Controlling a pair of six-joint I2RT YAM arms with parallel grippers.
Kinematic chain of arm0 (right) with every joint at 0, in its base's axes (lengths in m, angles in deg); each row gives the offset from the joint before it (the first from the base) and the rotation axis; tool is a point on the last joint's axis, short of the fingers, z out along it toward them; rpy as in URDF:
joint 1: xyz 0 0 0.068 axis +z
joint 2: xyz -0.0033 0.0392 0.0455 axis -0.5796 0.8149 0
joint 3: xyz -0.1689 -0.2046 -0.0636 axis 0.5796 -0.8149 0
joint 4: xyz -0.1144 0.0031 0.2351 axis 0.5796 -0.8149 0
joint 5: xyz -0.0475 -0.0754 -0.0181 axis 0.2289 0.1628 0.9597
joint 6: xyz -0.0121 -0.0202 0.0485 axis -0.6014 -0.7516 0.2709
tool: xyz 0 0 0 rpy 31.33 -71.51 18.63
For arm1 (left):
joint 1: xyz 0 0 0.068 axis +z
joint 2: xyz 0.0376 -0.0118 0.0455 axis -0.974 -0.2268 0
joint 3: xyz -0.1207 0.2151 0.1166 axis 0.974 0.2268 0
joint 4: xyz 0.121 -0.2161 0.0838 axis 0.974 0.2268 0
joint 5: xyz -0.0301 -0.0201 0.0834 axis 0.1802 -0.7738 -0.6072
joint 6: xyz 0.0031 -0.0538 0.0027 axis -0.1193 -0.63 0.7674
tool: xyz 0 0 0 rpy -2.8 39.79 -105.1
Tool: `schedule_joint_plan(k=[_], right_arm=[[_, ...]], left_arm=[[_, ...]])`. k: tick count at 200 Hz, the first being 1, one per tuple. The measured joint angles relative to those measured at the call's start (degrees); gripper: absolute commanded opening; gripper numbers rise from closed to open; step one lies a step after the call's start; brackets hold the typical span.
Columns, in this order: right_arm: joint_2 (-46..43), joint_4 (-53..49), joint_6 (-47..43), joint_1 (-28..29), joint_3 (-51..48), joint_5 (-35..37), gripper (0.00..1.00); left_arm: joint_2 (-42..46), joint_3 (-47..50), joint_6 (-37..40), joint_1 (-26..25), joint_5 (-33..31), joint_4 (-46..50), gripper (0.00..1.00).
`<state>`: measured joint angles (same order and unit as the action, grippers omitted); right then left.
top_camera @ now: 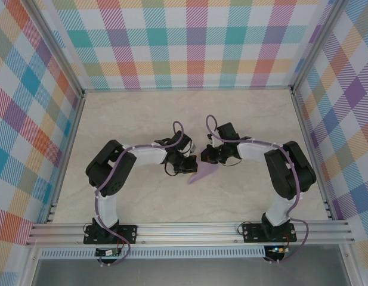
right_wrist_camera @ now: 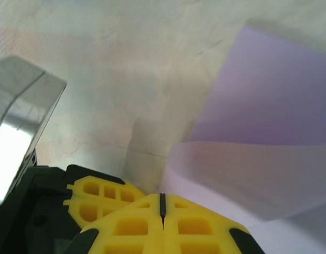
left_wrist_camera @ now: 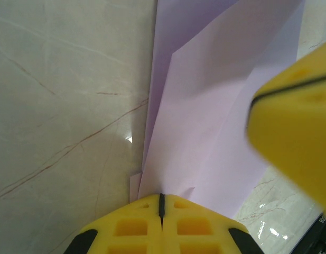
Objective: Fold a paper plane with a square sheet of paper (pick it up from the middle)
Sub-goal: Fourth fold the wing at the center of the table.
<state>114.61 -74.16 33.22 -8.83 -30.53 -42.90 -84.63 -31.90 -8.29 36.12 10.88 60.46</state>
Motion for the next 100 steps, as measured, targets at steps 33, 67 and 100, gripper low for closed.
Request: schedule_joint_plan(k=[33, 67, 100], right_arm=[[2.9, 0.1, -0.1, 0.3, 0.0, 0.1, 0.00], [4.9, -0.4, -0.2, -1.5, 0.6, -0.2, 0.00], [5.6, -0.4, 0.2, -5.7, 0.8, -2.2, 0.00]], left_arm=[[0.0, -0.1, 0.0, 0.0, 0.0, 0.1, 0.00], [0.0, 0.0, 0.0, 0.0, 0.0, 0.0, 0.00], [0.1, 0.4, 0.1, 0.0, 0.0, -0.2, 0.00]])
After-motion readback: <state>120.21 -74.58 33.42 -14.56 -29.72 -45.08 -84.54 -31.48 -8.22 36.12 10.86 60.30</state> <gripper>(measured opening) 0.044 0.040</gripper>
